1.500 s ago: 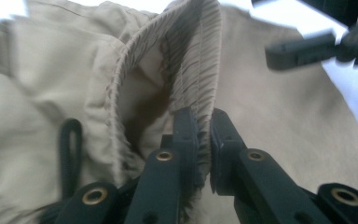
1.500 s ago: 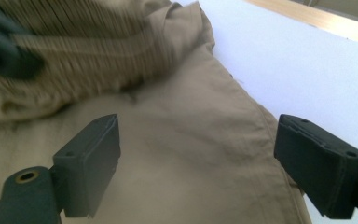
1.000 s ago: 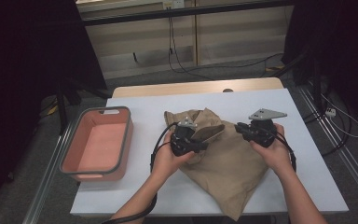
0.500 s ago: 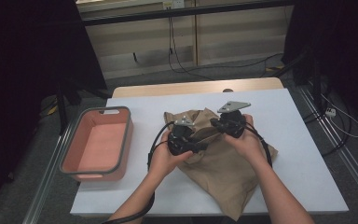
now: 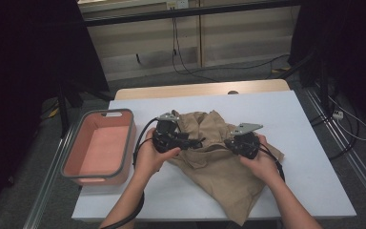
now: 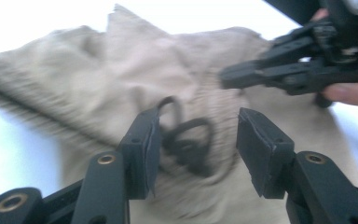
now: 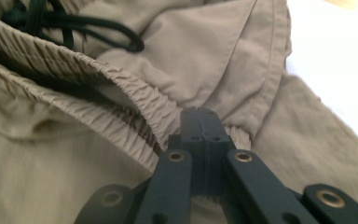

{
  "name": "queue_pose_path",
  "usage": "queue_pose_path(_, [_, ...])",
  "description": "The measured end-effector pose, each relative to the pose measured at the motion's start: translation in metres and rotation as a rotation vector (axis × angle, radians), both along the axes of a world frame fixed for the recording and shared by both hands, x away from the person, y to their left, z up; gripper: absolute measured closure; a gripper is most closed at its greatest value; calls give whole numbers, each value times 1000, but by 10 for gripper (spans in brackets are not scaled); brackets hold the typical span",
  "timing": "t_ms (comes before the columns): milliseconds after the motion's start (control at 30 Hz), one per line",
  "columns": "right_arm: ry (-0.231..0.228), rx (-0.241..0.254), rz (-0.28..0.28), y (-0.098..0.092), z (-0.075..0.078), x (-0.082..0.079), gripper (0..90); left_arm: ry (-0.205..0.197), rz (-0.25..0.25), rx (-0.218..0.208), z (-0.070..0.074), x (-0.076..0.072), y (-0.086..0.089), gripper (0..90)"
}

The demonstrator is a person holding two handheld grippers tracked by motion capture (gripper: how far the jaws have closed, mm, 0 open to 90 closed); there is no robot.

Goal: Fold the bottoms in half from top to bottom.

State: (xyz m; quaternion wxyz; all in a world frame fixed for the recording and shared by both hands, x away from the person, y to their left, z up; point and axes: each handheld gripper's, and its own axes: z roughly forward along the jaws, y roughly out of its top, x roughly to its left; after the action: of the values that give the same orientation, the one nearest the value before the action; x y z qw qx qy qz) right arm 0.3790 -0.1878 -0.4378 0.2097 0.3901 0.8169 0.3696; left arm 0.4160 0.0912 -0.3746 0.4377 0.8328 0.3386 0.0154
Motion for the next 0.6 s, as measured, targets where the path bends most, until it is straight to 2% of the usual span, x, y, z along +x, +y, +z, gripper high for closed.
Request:
queue_pose_path(33, [0, -17, 3, 0, -1, -1, 900, -7, 9, 9, 1, 2, 5, 500])
queue_pose_path(100, [3, -38, 11, -1, -3, -3, 900, -10, 30, -7, 2, 4, 13, 504])
queue_pose_path(133, [6, -43, 11, -1, -4, -4, 900, -6, 46, -27, 3, 5, 18, 507])
queue_pose_path(300, [11, -61, 17, -2, -9, -6, 900, -9, 89, -31, 3, 11, 32, 528])
queue_pose_path(367, [13, -64, 19, -2, -9, -7, 900, 6, 101, -36, -1, 14, 35, 549])
queue_pose_path(467, [17, -59, 18, -4, -10, -8, 900, 11, 119, -15, -10, 19, 37, 585])
queue_pose_path(600, [19, -81, 35, -2, -11, -10, 900, 13, 135, 7, -20, 23, 36, 591])
